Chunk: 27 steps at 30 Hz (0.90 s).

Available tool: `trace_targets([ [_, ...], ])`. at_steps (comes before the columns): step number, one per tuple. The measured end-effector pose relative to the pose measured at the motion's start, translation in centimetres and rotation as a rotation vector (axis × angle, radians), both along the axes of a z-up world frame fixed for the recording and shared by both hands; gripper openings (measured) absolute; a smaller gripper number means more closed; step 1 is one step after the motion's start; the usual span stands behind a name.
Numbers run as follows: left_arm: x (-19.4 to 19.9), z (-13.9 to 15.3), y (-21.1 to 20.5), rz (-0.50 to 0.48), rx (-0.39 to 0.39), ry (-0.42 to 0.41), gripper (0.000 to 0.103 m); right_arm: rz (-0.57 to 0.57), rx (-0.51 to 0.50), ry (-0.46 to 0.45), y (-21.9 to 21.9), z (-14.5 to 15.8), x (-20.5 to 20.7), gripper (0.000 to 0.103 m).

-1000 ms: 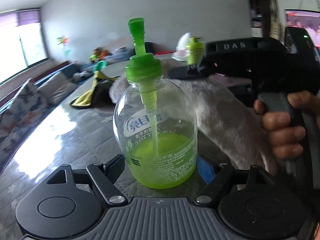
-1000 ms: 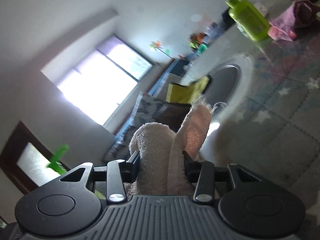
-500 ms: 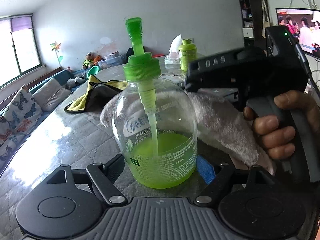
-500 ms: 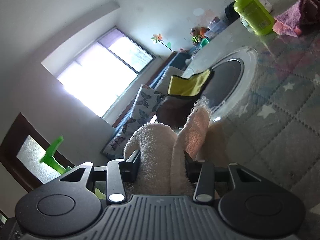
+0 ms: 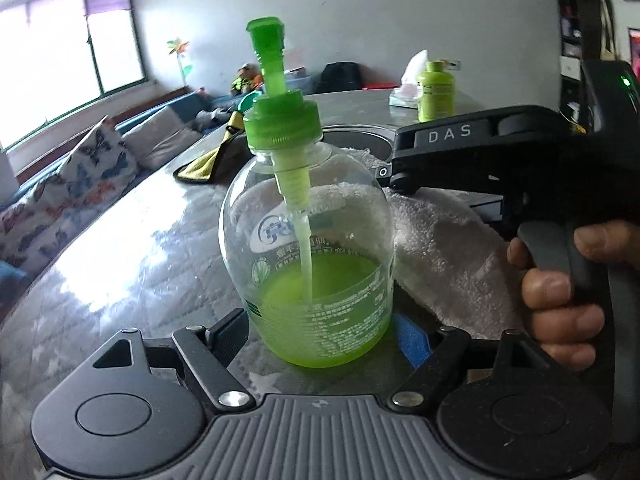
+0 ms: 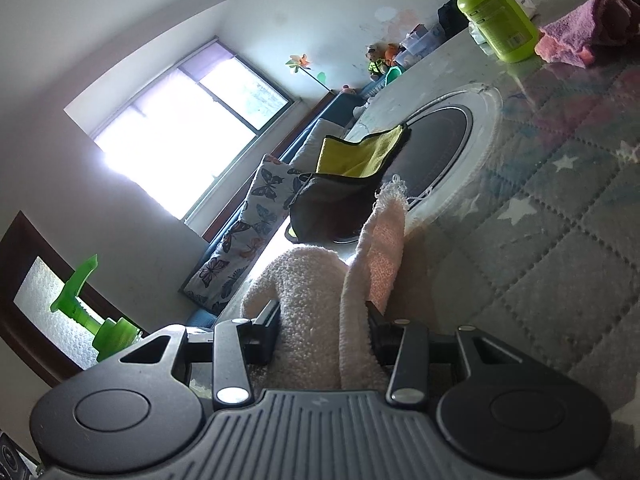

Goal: Clean container
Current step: 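Drape the towel over the bottle's shoulder with the right tool and rub, then rub the towel around the bottle's body with the right tool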

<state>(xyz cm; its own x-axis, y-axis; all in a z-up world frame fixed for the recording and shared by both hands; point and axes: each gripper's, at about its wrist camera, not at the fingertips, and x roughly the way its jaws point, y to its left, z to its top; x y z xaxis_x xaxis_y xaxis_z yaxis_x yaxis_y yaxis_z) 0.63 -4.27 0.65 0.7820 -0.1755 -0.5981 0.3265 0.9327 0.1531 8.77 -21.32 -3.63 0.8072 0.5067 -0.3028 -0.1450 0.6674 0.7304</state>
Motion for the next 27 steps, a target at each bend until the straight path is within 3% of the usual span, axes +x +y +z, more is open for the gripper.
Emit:
trace_targets([
  [9,0.0,-0.5,-0.1,0.031,-0.006,-0.001,0.081,-0.013,0.006,0.005,-0.2,-0.1,0.1,0.044],
  [15,0.1,-0.3,0.6,-0.085,0.023,-0.019,0.079,-0.027,0.040,-0.003,-0.7,-0.1,-0.1,0.044],
  [21,0.1,-0.5,2.6,-0.230,0.004,-0.009,0.077,-0.011,0.161,-0.138,-1.8,0.5,-1.3,0.043],
  [27,0.0,-0.9,2.8,-0.235,-0.005,-0.022,0.077,0.014,0.133,-0.082,-1.3,0.2,-0.5,0.043],
])
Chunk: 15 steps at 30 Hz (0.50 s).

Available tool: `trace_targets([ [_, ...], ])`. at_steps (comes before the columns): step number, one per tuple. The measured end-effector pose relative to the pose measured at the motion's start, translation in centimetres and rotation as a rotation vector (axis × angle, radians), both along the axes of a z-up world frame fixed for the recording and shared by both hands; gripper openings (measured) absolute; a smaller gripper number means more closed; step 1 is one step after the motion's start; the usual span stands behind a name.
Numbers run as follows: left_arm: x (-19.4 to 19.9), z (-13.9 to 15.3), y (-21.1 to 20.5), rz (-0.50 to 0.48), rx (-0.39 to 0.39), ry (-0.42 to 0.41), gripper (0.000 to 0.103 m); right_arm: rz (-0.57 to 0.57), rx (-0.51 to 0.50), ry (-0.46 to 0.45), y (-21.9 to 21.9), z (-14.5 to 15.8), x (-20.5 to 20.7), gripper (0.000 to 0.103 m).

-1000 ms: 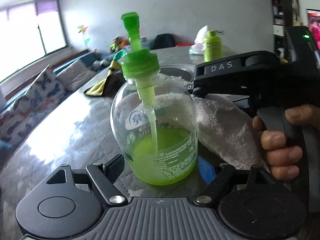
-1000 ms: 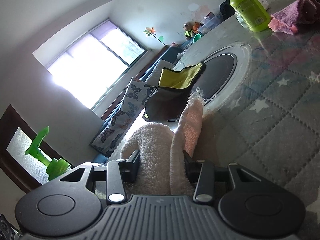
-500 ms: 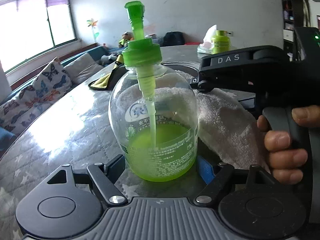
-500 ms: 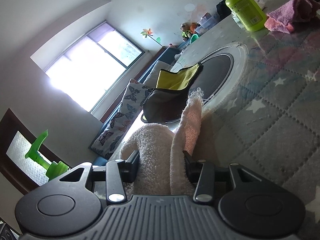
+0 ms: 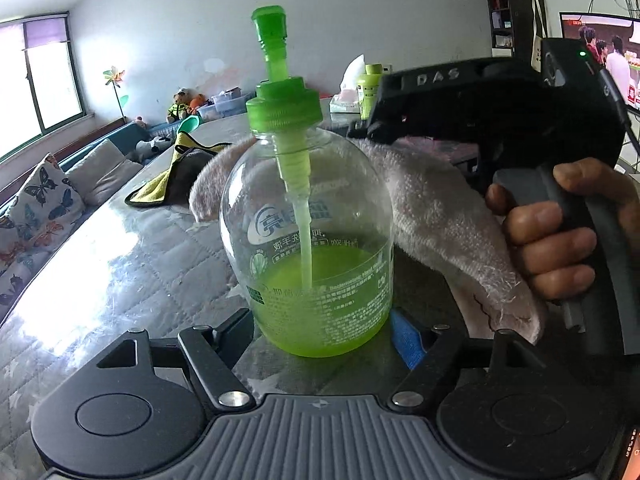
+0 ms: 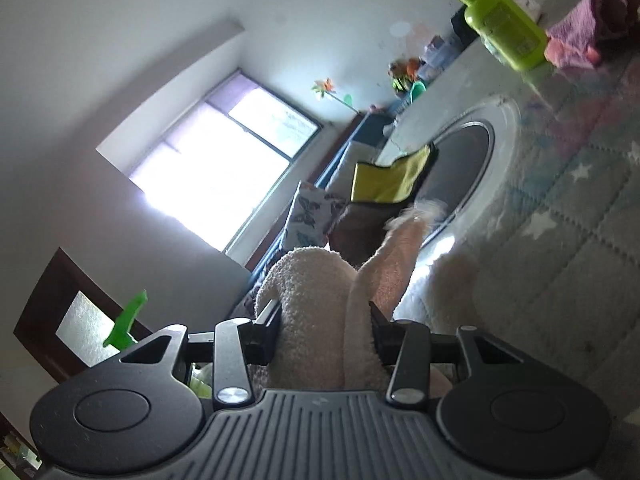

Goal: Clean container
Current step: 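Rub the towel around the bottle's body with the right tool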

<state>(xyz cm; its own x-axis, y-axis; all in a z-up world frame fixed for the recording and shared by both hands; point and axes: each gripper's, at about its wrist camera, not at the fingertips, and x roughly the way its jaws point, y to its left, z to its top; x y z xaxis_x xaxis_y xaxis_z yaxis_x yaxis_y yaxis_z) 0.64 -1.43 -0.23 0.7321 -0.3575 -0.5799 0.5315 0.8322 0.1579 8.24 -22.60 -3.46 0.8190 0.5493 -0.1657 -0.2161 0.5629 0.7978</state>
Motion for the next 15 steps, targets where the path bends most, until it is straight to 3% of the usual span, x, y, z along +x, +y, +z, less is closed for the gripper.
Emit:
trace_targets([
  [5,0.1,0.2,0.0,0.034,-0.005,0.015,0.077,-0.003,-0.051,0.059,0.4,-0.4,0.5,0.043],
  [15,-0.6,0.9,-1.4,0.220,0.009,0.066,0.078,-0.016,-0.110,0.083,0.9,-0.4,0.3,0.043],
])
